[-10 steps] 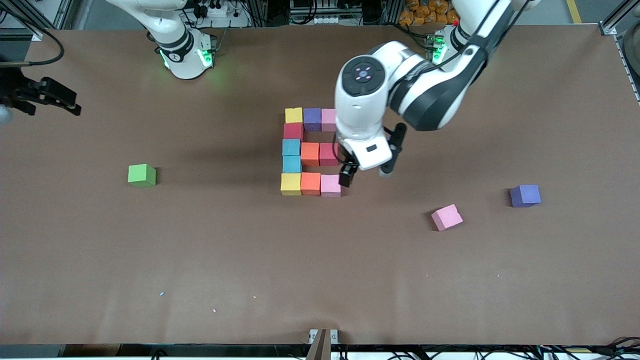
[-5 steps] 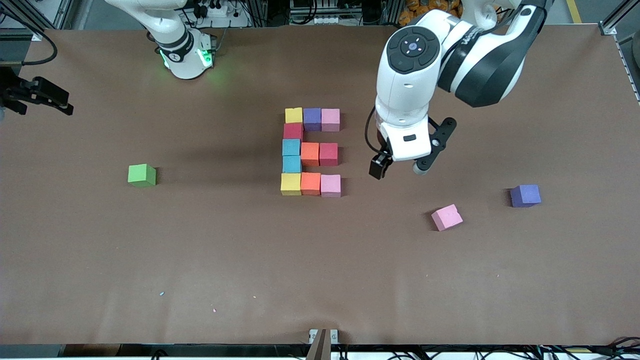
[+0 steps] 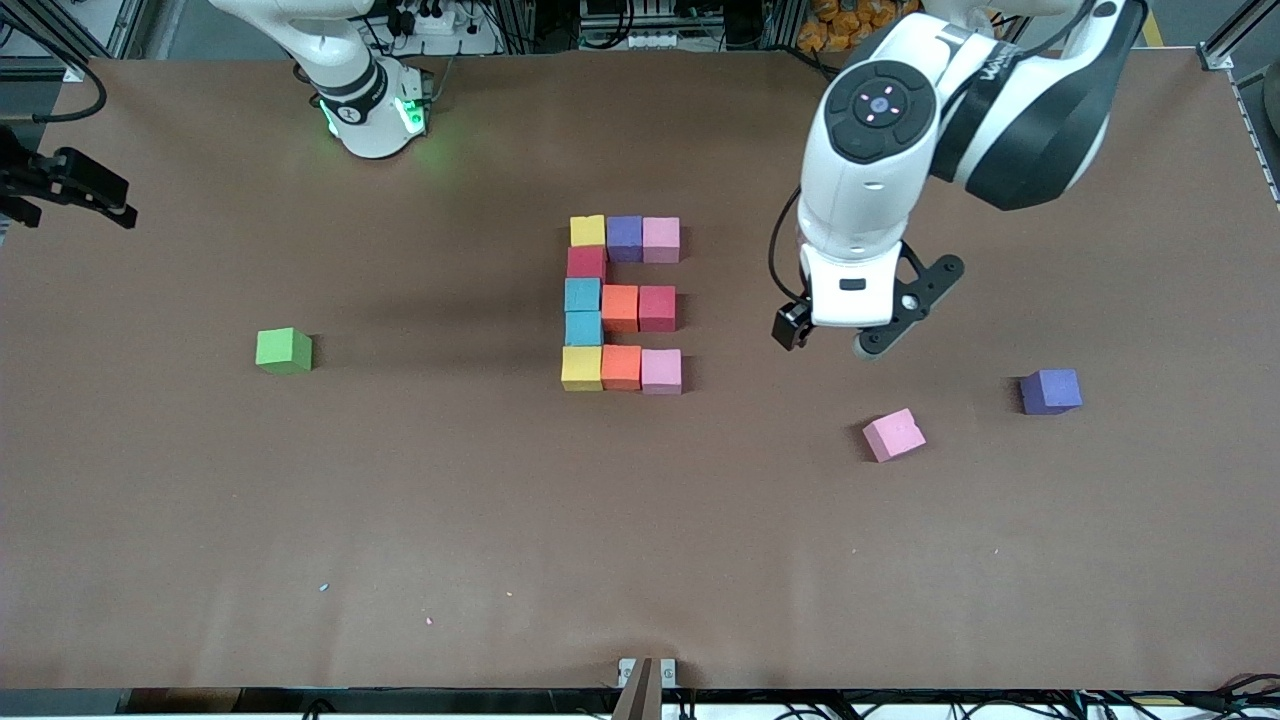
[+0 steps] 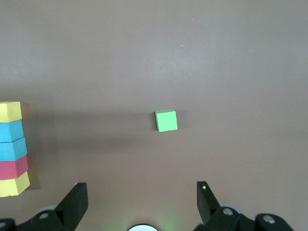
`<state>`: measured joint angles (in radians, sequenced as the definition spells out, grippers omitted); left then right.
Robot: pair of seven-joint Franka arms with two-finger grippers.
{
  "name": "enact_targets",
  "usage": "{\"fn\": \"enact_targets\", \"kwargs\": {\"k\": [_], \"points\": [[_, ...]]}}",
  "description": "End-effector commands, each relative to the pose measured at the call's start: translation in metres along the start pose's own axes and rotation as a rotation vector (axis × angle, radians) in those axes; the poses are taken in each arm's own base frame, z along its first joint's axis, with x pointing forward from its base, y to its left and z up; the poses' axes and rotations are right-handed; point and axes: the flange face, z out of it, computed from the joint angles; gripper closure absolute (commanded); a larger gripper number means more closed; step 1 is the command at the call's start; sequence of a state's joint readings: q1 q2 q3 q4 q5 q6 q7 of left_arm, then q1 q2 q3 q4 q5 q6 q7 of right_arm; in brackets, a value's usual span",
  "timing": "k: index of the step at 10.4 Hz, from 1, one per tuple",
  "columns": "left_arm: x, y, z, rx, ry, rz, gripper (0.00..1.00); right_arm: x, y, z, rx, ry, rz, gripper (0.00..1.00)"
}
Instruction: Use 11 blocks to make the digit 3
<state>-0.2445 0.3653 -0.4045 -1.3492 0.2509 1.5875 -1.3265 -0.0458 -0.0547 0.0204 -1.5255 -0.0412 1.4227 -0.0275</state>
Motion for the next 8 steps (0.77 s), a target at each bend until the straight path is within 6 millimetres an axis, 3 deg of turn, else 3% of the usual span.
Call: {"fn": "enact_targets", "kwargs": {"k": [1,5,8], "points": [[0.013,-0.020,-0.009,0.011,-0.017,0.040,0.00,0.009,0.001,-0.007,-0.013,0.011,-0.012,0.00],[0.085,-0.080,-0.046,-0.071,-0.038,0.225,0.00,0.014,0.002,-0.005,-0.008,0.009,-0.009,0.00],[0.120,-0.126,-0.065,-0.093,-0.060,0.347,0.00,0.015,0.002,-0.003,-0.007,0.005,-0.010,0.00]]}}
